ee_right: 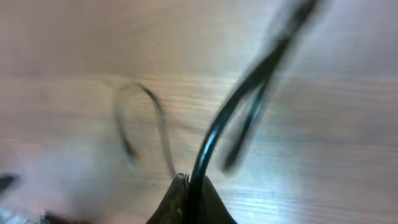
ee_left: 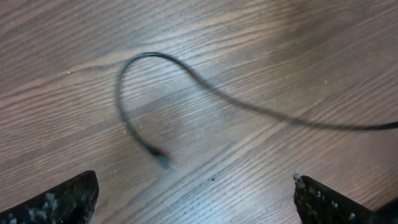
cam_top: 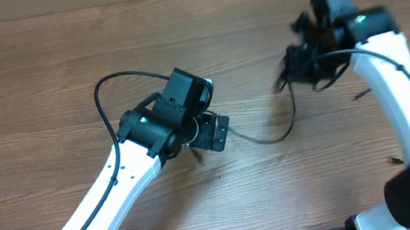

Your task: Untangle cables

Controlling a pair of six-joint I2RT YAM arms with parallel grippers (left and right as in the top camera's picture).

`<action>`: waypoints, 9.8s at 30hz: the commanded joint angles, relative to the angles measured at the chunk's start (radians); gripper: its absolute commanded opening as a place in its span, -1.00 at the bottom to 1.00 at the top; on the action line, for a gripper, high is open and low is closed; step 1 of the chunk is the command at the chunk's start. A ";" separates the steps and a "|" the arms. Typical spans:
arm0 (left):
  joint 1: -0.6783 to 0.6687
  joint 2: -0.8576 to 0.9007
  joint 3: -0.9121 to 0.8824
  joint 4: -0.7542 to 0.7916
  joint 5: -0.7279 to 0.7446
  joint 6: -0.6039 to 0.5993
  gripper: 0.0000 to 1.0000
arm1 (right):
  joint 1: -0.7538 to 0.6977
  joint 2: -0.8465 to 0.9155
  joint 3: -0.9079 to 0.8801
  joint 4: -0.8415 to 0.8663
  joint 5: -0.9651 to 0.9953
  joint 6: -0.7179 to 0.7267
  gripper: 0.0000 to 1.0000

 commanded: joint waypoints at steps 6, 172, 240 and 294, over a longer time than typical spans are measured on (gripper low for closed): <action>-0.005 0.002 0.008 0.002 -0.005 -0.017 1.00 | 0.001 -0.059 0.483 0.029 0.182 -0.003 -0.92; 0.694 -1.434 -1.253 0.891 -0.031 0.382 1.00 | 0.085 -0.125 0.005 -0.149 0.303 0.315 1.00; 0.709 -1.432 -1.253 0.870 -0.047 0.316 1.00 | 0.056 -1.027 -0.855 0.680 0.418 0.454 1.00; 0.709 -1.432 -1.252 0.870 -0.047 0.316 1.00 | 0.006 -1.671 -1.627 1.312 0.381 0.441 1.00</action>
